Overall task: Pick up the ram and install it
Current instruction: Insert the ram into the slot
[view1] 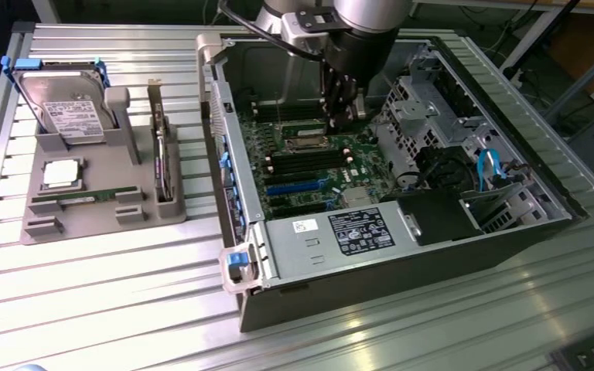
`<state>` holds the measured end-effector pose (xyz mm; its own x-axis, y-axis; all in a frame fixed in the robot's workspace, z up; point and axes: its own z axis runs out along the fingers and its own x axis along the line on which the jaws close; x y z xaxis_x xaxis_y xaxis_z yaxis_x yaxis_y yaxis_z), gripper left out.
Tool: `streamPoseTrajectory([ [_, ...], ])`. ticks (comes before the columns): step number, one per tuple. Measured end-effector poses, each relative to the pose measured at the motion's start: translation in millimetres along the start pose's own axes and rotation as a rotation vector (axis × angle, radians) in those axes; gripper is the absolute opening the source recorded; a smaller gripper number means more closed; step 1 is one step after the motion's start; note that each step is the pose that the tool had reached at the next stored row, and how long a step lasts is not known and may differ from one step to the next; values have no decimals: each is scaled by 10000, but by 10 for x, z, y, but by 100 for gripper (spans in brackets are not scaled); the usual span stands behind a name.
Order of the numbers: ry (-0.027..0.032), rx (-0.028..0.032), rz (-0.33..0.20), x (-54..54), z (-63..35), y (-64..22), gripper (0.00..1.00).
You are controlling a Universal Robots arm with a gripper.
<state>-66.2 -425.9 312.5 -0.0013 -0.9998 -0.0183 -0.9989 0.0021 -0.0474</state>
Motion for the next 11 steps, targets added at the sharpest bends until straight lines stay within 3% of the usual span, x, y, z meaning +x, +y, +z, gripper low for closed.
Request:
streamPoseTrajectory([
  [11,51,-5,-3,0,64,-12,14],
])
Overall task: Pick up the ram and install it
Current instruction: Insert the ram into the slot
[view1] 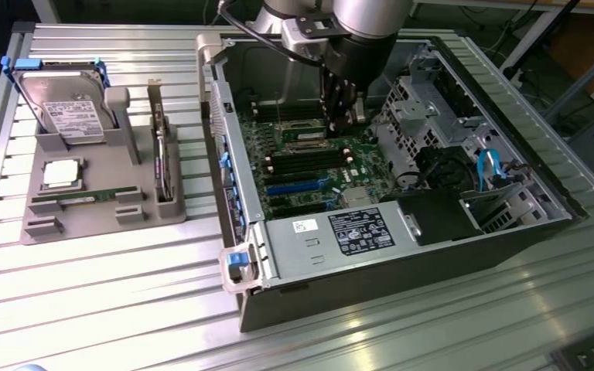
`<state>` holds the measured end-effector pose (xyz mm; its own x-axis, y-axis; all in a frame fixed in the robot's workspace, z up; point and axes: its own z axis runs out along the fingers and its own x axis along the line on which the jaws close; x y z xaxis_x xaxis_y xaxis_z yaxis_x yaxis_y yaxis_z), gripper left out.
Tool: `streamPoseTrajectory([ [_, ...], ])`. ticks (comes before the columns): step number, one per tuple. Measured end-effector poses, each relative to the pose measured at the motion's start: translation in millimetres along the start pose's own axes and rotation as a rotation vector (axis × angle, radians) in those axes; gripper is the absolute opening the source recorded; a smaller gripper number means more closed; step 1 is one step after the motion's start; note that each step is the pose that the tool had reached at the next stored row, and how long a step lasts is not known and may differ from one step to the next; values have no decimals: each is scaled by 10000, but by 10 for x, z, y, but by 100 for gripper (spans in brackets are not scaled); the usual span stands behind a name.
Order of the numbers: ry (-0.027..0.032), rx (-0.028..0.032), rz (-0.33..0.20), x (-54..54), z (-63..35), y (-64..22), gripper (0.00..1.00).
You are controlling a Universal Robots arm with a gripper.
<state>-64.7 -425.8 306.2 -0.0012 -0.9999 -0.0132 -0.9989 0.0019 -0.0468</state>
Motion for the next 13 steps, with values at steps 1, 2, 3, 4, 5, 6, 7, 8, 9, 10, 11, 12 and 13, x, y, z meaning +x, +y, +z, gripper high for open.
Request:
streamPoseTrajectory([
  [1,-1,-2,-3,0,1,-7,14],
  [2,-3,-4,-14,-6,3,-19,14],
  [3,0,-5,-14,-16,4,-27,14],
  [4,-1,-5,-14,-23,7,-29,14],
  [5,-1,-5,-15,-27,10,-30,14],
  [6,-2,-4,-15,-34,18,-29,14],
  [7,-1,-4,-14,-41,27,-28,14],
  [8,0,-5,-14,-48,38,-28,14],
  [9,-1,-5,-15,-53,47,-28,14],
  [10,1,-5,-15,-62,68,-27,14],
  [11,2,-6,-14,-68,86,-26,14],
  [12,1,-5,-15,-74,105,-26,14],
  [13,2,-4,-15,-81,126,-25,14],
])
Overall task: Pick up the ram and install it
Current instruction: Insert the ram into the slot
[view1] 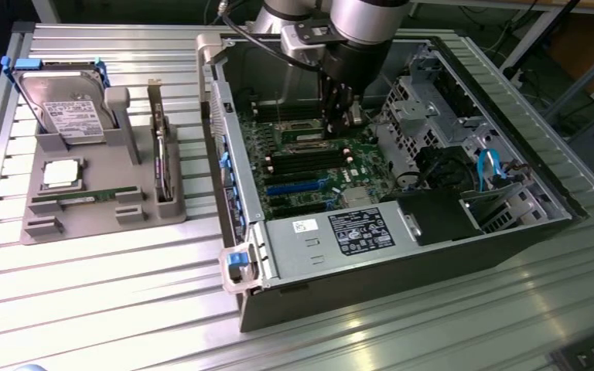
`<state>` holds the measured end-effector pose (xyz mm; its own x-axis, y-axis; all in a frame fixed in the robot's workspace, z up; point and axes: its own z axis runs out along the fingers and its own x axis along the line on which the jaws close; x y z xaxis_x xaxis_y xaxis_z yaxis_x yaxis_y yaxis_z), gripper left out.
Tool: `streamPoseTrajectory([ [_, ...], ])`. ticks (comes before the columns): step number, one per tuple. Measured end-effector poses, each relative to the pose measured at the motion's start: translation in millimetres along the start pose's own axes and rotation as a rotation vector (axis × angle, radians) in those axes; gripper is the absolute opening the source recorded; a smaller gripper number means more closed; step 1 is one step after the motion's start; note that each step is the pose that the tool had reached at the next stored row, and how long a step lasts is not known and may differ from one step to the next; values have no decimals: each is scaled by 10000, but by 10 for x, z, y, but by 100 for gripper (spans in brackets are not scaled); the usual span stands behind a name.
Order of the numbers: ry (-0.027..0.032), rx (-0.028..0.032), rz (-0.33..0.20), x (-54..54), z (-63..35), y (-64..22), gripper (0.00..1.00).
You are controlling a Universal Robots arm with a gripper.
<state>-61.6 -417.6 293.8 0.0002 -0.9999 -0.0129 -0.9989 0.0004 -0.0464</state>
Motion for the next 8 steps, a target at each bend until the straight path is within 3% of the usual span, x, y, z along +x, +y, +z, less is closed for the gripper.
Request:
streamPoseTrajectory([
  [8,0,2,0,-7,50,2,14],
])
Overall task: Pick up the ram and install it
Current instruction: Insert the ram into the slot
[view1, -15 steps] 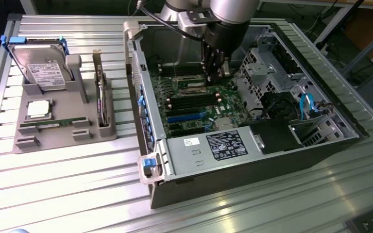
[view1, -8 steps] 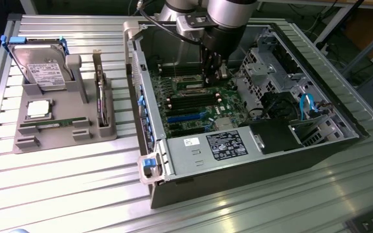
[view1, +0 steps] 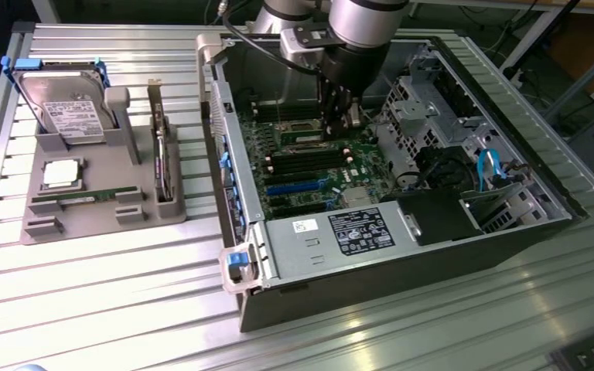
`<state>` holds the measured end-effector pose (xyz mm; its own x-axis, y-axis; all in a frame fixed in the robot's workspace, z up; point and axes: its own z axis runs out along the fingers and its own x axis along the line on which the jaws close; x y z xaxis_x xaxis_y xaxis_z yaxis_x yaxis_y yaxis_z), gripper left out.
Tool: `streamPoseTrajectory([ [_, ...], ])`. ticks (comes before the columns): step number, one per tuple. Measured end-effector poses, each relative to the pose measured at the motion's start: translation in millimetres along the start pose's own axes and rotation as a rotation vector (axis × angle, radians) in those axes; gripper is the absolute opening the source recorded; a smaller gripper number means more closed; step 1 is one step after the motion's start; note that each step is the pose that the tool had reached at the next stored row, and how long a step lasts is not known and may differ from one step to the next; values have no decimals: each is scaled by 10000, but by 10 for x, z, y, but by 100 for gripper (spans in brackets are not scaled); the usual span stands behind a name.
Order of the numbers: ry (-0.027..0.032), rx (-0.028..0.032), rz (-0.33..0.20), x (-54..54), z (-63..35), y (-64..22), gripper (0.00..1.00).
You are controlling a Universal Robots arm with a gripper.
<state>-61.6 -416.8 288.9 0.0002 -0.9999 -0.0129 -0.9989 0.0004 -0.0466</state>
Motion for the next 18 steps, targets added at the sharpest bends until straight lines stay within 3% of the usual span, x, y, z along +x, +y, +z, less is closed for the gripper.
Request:
streamPoseTrajectory([
  [13,-7,11,1,0,71,4,14],
  [18,-6,8,0,2,163,7,14],
])
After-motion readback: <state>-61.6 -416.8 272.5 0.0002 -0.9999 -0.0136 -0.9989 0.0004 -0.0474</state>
